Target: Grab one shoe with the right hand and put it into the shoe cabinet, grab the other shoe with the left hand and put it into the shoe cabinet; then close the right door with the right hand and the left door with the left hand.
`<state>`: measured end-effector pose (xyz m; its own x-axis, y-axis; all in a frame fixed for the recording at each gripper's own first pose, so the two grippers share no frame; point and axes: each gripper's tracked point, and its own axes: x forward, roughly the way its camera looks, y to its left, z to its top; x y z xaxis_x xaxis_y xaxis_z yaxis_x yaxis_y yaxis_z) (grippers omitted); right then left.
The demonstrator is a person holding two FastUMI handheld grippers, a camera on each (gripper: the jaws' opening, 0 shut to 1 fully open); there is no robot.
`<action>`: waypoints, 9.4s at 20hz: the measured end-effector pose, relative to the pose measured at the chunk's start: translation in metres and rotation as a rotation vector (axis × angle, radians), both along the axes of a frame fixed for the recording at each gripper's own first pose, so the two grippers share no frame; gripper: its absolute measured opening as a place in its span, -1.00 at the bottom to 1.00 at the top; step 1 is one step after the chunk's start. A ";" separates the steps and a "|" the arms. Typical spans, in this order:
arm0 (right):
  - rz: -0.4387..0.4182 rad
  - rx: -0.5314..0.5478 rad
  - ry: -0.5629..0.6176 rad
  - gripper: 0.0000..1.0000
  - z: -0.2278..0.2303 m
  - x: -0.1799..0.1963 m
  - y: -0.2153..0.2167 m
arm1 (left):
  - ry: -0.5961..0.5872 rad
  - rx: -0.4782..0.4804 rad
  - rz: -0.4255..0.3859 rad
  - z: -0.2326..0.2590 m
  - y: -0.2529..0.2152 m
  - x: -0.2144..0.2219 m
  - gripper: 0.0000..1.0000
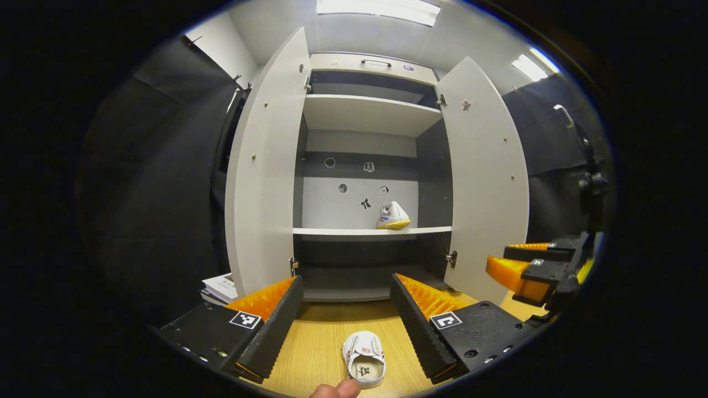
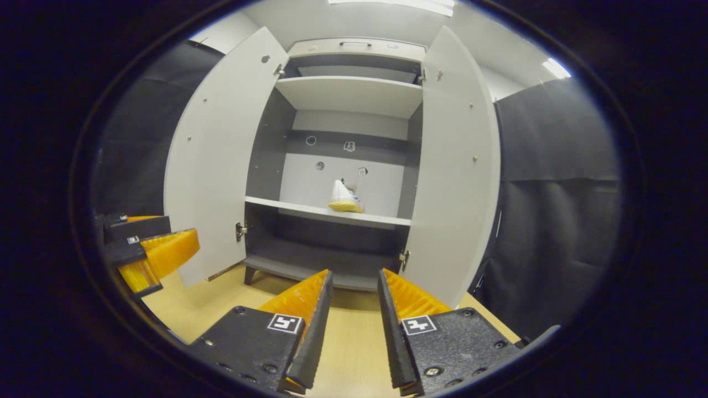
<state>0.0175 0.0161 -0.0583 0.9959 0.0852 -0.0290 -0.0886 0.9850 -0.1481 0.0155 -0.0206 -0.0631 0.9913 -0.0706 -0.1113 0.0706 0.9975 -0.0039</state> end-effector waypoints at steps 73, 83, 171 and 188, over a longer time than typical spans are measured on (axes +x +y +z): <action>0.011 0.026 0.152 0.10 -0.058 0.026 -0.017 | 0.267 -0.171 0.120 0.043 0.014 0.224 -0.99; -0.052 0.047 0.189 0.10 -0.068 0.023 -0.036 | 0.529 -0.062 0.220 -0.011 0.007 0.317 -0.99; -0.237 0.219 -0.145 0.94 0.179 0.034 -0.183 | 0.100 0.117 0.019 -0.055 -0.049 -0.133 0.67; -0.295 0.099 -0.175 0.94 0.236 0.114 -0.208 | 0.143 0.122 0.049 -0.068 -0.038 -0.131 0.68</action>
<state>0.1313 -0.1923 0.1777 0.9671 -0.2133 0.1383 0.2204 0.9747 -0.0380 -0.1159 -0.0586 -0.1315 0.9668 0.0004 -0.2556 0.0288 0.9935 0.1105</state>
